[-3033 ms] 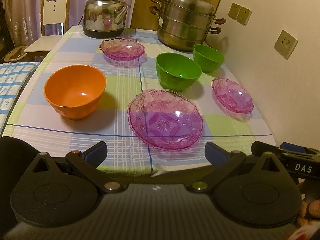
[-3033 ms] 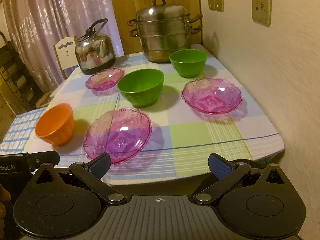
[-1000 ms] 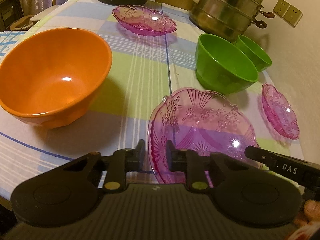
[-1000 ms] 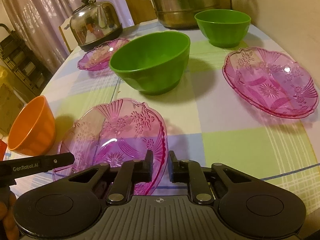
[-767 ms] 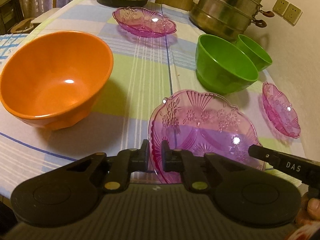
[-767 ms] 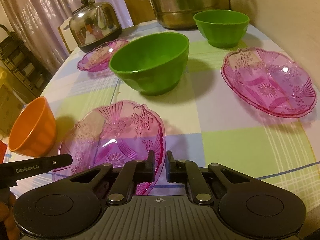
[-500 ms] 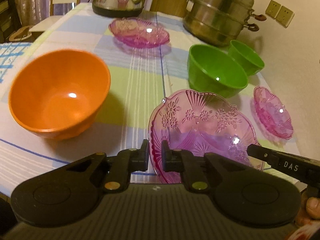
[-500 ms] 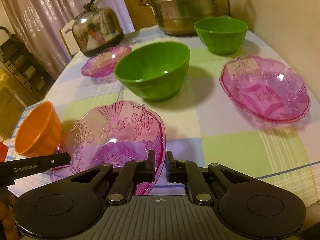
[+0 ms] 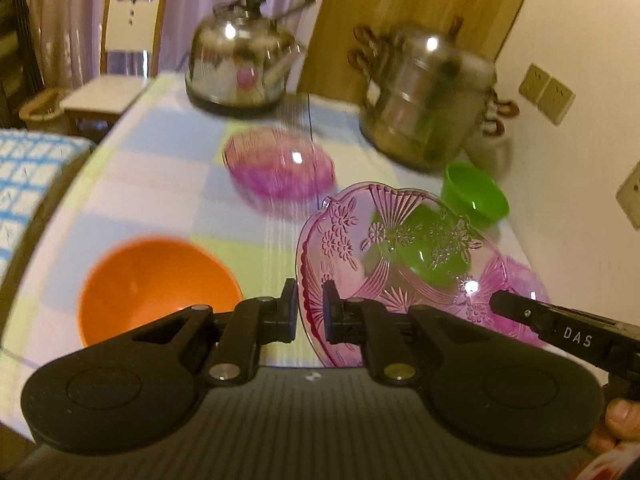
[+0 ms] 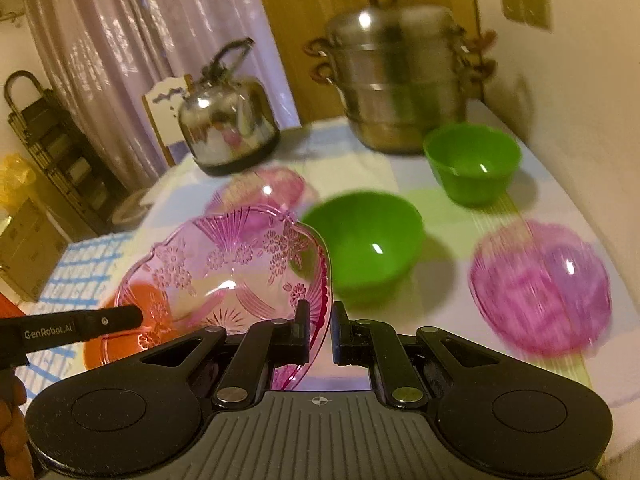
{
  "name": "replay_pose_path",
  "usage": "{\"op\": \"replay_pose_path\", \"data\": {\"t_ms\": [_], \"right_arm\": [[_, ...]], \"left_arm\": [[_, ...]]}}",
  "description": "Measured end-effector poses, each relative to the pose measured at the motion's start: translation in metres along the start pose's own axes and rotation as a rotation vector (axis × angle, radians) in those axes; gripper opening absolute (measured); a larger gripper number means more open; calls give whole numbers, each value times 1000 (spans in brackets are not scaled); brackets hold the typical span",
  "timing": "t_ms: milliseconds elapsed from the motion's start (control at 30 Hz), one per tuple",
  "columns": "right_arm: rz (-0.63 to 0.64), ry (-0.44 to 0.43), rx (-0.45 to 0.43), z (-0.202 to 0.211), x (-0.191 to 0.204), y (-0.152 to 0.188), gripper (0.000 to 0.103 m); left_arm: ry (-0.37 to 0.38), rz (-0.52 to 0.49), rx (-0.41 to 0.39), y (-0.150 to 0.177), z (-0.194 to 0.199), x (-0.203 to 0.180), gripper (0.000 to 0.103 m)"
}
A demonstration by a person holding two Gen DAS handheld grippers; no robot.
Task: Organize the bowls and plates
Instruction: 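Lift the plate with both grippers and carry it toward the small pink dish by the kettle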
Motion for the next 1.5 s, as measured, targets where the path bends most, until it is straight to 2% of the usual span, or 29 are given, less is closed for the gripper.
{"op": "replay_pose_path", "data": {"t_ms": [267, 500, 633, 867, 1067, 1233, 1500], "right_arm": [[-1, -44, -33, -33, 20, -64, 10], [-23, -56, -16, -91, 20, -113, 10], [-18, -54, 1, -130, 18, -136, 10], [-20, -37, 68, -207, 5, -153, 10], [-11, -36, 128, -261, -5, -151, 10], [-14, -39, 162, -286, -11, -147, 10], [23, -37, 192, -301, -8, -143, 11]], "left_arm": [[-13, -9, -54, -78, -13, 10, 10], [-35, -11, -31, -135, -73, 25, 10], [-52, -6, -21, -156, -114, 37, 10], [-73, 10, 35, -173, -189, 55, 10], [-95, 2, 67, -173, -233, 68, 10], [-112, -29, 85, -170, -254, 70, 10], [-130, -60, 87, -167, -268, 74, 11]]}}
Point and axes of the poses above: each gripper's, at about its wrist camera, not at the fingertips, and z roughly against the way its jaws point, x to its left, y to its underside, the point moved 3 cm from there along -z, roughly the way its jaws point, and after that the axes turned 8 degrees about z, right-handed, at the moved point
